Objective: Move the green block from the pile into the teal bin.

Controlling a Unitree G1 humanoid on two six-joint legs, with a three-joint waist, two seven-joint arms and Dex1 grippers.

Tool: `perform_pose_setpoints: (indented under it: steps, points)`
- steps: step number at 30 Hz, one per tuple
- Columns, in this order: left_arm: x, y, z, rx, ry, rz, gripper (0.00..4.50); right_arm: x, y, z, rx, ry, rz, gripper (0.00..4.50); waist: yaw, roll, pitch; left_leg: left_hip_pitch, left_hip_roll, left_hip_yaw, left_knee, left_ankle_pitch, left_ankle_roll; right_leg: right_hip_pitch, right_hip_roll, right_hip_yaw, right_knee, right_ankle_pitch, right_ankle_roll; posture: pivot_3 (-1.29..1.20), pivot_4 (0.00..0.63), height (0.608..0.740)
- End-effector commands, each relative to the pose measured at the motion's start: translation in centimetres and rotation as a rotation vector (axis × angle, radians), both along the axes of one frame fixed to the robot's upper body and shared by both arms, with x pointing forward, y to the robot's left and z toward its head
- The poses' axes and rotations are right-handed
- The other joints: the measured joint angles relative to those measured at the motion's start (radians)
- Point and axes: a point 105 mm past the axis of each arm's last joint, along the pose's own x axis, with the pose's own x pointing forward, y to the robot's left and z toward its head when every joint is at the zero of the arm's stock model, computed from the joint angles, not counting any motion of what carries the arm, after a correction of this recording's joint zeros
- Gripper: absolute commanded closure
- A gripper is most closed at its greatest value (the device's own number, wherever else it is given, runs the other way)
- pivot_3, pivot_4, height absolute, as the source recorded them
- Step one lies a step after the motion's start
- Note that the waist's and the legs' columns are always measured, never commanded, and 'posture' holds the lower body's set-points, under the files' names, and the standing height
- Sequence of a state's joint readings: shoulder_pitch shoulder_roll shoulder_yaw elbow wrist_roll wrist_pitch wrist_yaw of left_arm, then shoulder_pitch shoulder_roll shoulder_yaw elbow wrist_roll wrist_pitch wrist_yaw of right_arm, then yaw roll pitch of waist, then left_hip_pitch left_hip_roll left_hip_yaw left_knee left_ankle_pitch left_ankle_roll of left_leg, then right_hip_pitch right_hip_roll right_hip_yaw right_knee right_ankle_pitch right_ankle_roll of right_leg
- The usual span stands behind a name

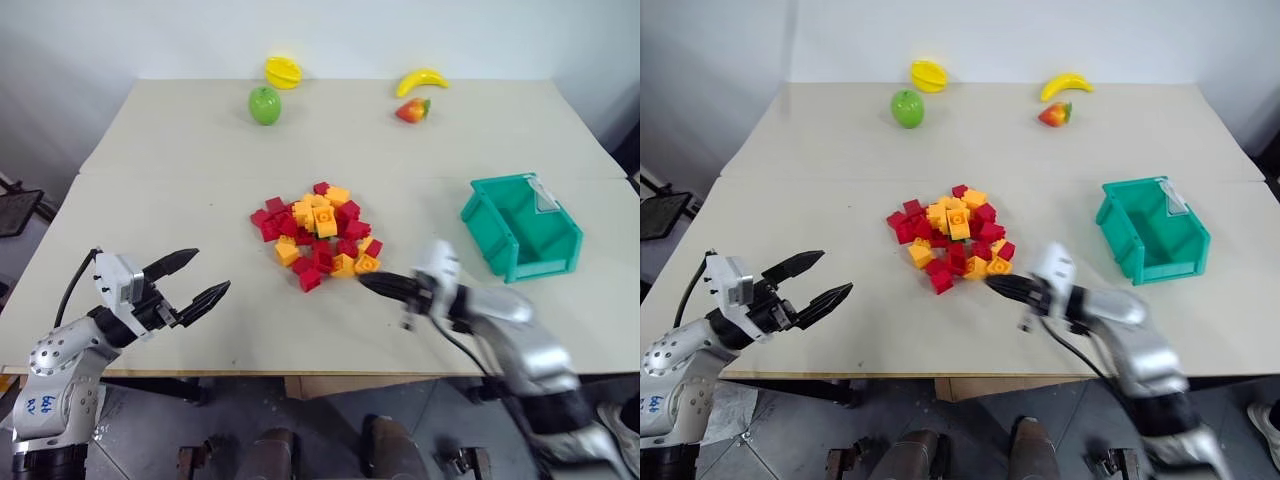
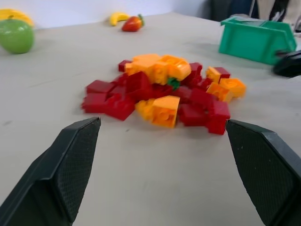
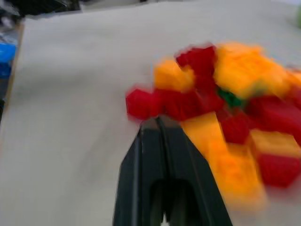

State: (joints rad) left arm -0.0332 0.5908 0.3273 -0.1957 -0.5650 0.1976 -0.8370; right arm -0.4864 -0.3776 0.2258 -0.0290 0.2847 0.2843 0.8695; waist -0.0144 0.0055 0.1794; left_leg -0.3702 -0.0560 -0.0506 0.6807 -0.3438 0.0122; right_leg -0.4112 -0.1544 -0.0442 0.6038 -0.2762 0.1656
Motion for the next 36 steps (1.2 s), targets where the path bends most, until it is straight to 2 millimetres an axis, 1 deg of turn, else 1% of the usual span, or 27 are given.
perform_pose_setpoints:
  steps: [1, 3, 4, 6, 8, 10, 11, 13, 15, 17, 20, 22, 25, 28, 29, 30, 32, 34, 36]
  points:
    - [0.4, 0.1, 0.6, 0.021, -0.032, 0.021, 0.0, 3.0, 1.7, -0.9, -0.117, 0.008, -0.103, 4.48, -0.001, 0.0, 0.0, -0.001, 0.0, 0.0, 0.0, 0.0, 0.0, -0.001, 0.001, 0.0, 0.001, 0.0, 0.0, 0.0, 0.15, 0.74]
    - [0.8, 0.3, 0.8, 0.023, -0.037, 0.034, 0.0, 5.3, 3.4, -0.1, -0.119, -0.003, -0.154, 4.48, -0.002, 0.0, 0.0, 0.0, 0.0, -0.003, 0.0, 0.0, -0.001, -0.001, 0.001, -0.001, 0.002, 0.0, -0.001, 0.0, 0.15, 0.74]
    - [0.9, 0.3, 0.8, 0.025, -0.04, 0.04, 0.0, 6.1, 3.9, 0.2, -0.121, -0.008, -0.172, 4.48, -0.005, 0.0, 0.0, -0.001, 0.0, -0.004, 0.0, 0.0, -0.001, -0.001, 0.001, -0.001, 0.002, 0.0, -0.002, 0.0, 0.15, 0.74]
    - [1.2, 0.5, 1.0, 0.029, -0.043, 0.059, 0.0, 7.7, 4.1, 0.8, -0.119, -0.016, -0.223, 4.48, -0.011, 0.0, 0.0, -0.001, -0.001, -0.004, 0.0, 0.0, 0.0, -0.001, 0.001, -0.001, 0.002, 0.0, -0.002, 0.0, 0.15, 0.74]
    - [1.5, 1.0, 1.2, 0.026, -0.053, 0.09, 0.0, 9.7, 3.3, 2.0, -0.095, -0.046, -0.313, 4.48, -0.014, 0.0, 0.0, -0.001, -0.001, -0.005, -0.001, 0.0, -0.001, -0.001, 0.001, -0.002, 0.003, 0.001, -0.002, 0.0, 0.15, 0.74]
    - [1.7, 1.9, 1.2, 0.027, -0.065, 0.135, 0.0, 11.6, 1.8, 3.3, -0.028, -0.025, -0.414, 4.48, -0.018, 0.0, 0.0, -0.001, -0.001, -0.005, -0.001, -0.001, -0.001, -0.001, 0.002, -0.002, 0.003, 0.001, -0.002, 0.0, 0.15, 0.74]
    - [1.7, 2.2, 1.2, 0.028, -0.07, 0.152, 0.0, 12.2, 1.1, 3.7, 0.001, -0.014, -0.441, 4.48, -0.018, 0.0, 0.0, -0.001, -0.001, -0.005, -0.001, 0.0, -0.001, -0.001, 0.002, -0.002, 0.002, 0.001, -0.002, 0.0, 0.15, 0.74]
    - [1.7, 2.9, 1.2, 0.037, -0.078, 0.176, 0.0, 12.9, 0.1, 4.0, 0.021, 0.003, -0.481, 4.48, -0.021, 0.0, 0.0, -0.001, -0.001, -0.005, -0.001, -0.001, -0.001, -0.001, 0.003, -0.002, 0.002, 0.001, -0.003, 0.0, 0.15, 0.74]
    - [1.5, 3.7, 1.0, 0.061, -0.074, 0.18, 0.0, 13.5, -0.8, 3.8, 0.03, 0.018, -0.507, 4.48, -0.026, 0.0, 0.0, -0.001, 0.0, -0.005, -0.002, -0.001, -0.002, -0.002, 0.004, -0.003, 0.002, 0.0, -0.003, 0.0, 0.15, 0.74]
    - [0.9, 3.8, 0.6, 0.084, -0.051, 0.136, 0.0, 13.6, -1.2, 3.3, 0.009, 0.017, -0.509, 4.48, -0.038, 0.0, 0.0, -0.001, 0.0, -0.004, -0.002, -0.001, -0.002, -0.002, 0.004, -0.003, 0.002, 0.0, -0.003, 0.0, 0.15, 0.74]
    - [0.5, 3.8, 0.3, 0.108, -0.027, 0.079, 0.0, 13.4, -0.8, 3.0, -0.006, 0.007, -0.474, 4.48, -0.047, 0.001, 0.0, -0.001, 0.0, -0.004, -0.003, -0.001, -0.002, -0.002, 0.004, -0.003, 0.002, 0.0, -0.003, 0.0, 0.15, 0.74]
    - [0.5, 3.4, 0.5, 0.112, -0.032, 0.055, 0.0, 12.9, -0.1, 2.8, 0.002, 0.009, -0.419, 4.48, -0.049, 0.001, 0.0, -0.001, 0.001, -0.004, -0.002, -0.001, -0.002, -0.002, 0.004, -0.003, 0.003, 0.0, -0.004, 0.0, 0.15, 0.74]
    - [0.4, 2.2, 0.9, 0.102, -0.049, 0.007, 0.0, 11.8, 0.7, 2.4, -0.008, 0.001, -0.329, 4.48, -0.049, 0.001, 0.0, 0.0, 0.002, -0.004, -0.002, -0.001, -0.002, -0.002, 0.004, -0.003, 0.003, 0.0, -0.004, 0.0, 0.15, 0.74]
    - [0.1, 0.6, 1.0, 0.109, -0.055, -0.059, 0.0, 10.2, 0.8, 1.9, -0.038, -0.012, -0.24, 4.48, -0.047, 0.001, 0.0, 0.0, 0.006, -0.004, -0.002, -0.001, -0.002, -0.002, 0.004, -0.003, 0.003, 0.0, -0.004, 0.0, 0.15, 0.74]
    - [-0.1, 0.2, 0.9, 0.113, -0.054, -0.081, 0.0, 9.5, 0.6, 1.8, -0.039, -0.007, -0.214, 4.48, -0.045, 0.001, 0.0, 0.0, 0.006, -0.004, -0.002, -0.001, -0.002, -0.002, 0.004, -0.003, 0.003, 0.0, -0.004, 0.0, 0.15, 0.74]
    - [-0.1, -0.3, 1.0, 0.115, -0.061, -0.092, 0.0, 8.3, 0.0, 1.5, -0.044, 0.003, -0.175, 4.48, -0.041, 0.001, 0.0, 0.0, 0.006, -0.004, -0.002, -0.002, -0.002, -0.002, 0.004, -0.003, 0.003, 0.0, -0.004, 0.0, 0.15, 0.74]
    - [0.0, -0.7, 1.0, 0.107, -0.066, -0.094, 0.0, 6.5, -1.2, 1.3, -0.064, 0.006, -0.136, 4.48, -0.026, 0.001, 0.0, -0.001, 0.006, -0.005, -0.001, -0.002, -0.002, -0.001, 0.004, -0.003, 0.003, 0.0, -0.004, 0.0, 0.15, 0.74]
    - [0.0, -0.7, 0.9, 0.109, -0.066, -0.093, 0.0, 5.4, -2.5, 1.5, -0.079, -0.008, -0.135, 4.48, -0.015, 0.001, 0.001, -0.002, 0.005, -0.005, 0.0, -0.002, -0.002, -0.001, 0.004, -0.003, 0.002, 0.0, -0.004, 0.0, 0.15, 0.74]
    - [0.2, -0.7, 0.9, 0.105, -0.067, -0.087, 0.0, 4.5, -3.9, 2.4, -0.069, -0.036, -0.141, 4.48, -0.013, 0.001, 0.001, -0.002, 0.005, -0.003, 0.001, -0.003, -0.002, -0.001, 0.004, -0.003, 0.001, 0.0, -0.004, 0.0, 0.15, 0.74]
